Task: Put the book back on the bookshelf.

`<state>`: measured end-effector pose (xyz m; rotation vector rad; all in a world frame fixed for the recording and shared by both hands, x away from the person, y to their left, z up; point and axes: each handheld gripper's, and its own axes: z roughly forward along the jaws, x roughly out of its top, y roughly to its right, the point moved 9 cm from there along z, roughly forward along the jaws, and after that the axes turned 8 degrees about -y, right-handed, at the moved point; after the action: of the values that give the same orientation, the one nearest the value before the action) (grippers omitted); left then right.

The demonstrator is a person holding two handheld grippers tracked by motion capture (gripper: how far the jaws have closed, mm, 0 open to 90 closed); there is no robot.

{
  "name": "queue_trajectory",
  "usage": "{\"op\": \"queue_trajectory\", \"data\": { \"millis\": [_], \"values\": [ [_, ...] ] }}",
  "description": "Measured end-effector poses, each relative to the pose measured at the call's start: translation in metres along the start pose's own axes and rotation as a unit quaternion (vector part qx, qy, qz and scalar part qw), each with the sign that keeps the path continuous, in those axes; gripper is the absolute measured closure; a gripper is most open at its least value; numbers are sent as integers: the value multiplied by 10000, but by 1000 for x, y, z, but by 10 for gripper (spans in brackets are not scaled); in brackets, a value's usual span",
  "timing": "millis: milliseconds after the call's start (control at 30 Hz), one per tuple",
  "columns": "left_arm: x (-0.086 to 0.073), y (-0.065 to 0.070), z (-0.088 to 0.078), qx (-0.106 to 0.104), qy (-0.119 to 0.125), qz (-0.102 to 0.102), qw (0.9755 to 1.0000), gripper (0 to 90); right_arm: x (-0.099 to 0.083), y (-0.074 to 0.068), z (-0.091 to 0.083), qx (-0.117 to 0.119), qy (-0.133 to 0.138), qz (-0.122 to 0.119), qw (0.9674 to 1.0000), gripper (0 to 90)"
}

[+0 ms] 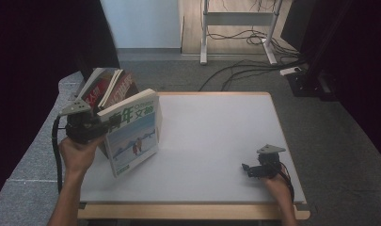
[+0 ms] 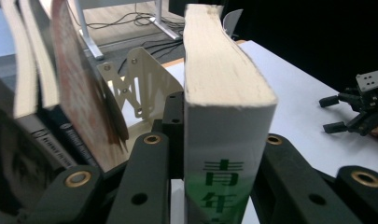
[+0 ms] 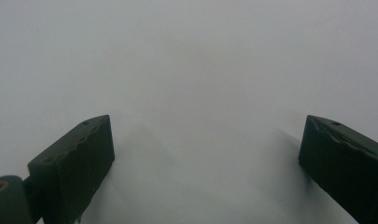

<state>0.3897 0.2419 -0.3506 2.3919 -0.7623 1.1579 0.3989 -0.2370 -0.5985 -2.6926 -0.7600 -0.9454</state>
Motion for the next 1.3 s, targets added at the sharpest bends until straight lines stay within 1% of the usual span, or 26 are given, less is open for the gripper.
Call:
{"op": "queue_trajectory", "data": {
  "millis": [33,133,167,200,267,367,433,600,700,733,867,967,1000,1033,1067,1200,1233,1300],
  "values": [
    [-1,-3,-3,61,4,-33,10000,744,0,0,0,0,1,-1,10000,28],
    [-2,-8,-6,139,16,-147,9998,744,0,0,0,-2,1,0,10000,28],
    [-2,-8,-6,139,16,-147,9998,744,0,0,0,-1,0,-2,10000,28],
    [-3,-12,-5,231,-2,-190,9996,744,0,0,0,-1,-1,-4,10000,28],
    [-2,-16,-3,304,-30,-245,9992,744,0,0,0,-2,-2,-5,10000,28],
    [-2,-18,-1,332,-47,-270,9991,744,0,0,0,-2,-2,-4,10000,28],
    [0,-21,3,364,-37,-344,9987,743,0,0,0,-1,-1,-4,10000,28],
    [6,-24,12,430,-51,-446,9981,743,0,0,0,0,-2,-5,10000,28],
    [8,-26,16,480,-89,-434,9979,743,0,0,0,1,-1,-2,10000,28],
    [11,-26,20,521,-94,-418,9977,743,0,0,0,1,1,-2,10000,28],
    [17,-26,26,598,-61,-369,9975,743,0,0,0,-1,-1,-4,10000,29],
    [21,-27,29,602,-22,-380,9975,743,0,0,0,0,0,1,10000,28],
    [25,-27,32,608,27,-389,9974,743,0,0,0,-1,0,0,10000,28],
    [25,-27,32,608,27,-389,9974,743,0,0,0,3,-6,-4,10000,29],
    [28,-27,36,610,72,-395,9973,743,0,0,0,3,-6,-3,10000,28],
    [33,-26,44,587,118,-382,9975,743,0,0,0,6,-9,-2,10000,29],
    [33,-26,44,587,118,-382,9975,743,0,0,0,6,-9,-2,10000,29],
    [35,-24,53,592,172,-381,9974,743,0,0,0,6,-8,-3,10000,28]
  ]
}}
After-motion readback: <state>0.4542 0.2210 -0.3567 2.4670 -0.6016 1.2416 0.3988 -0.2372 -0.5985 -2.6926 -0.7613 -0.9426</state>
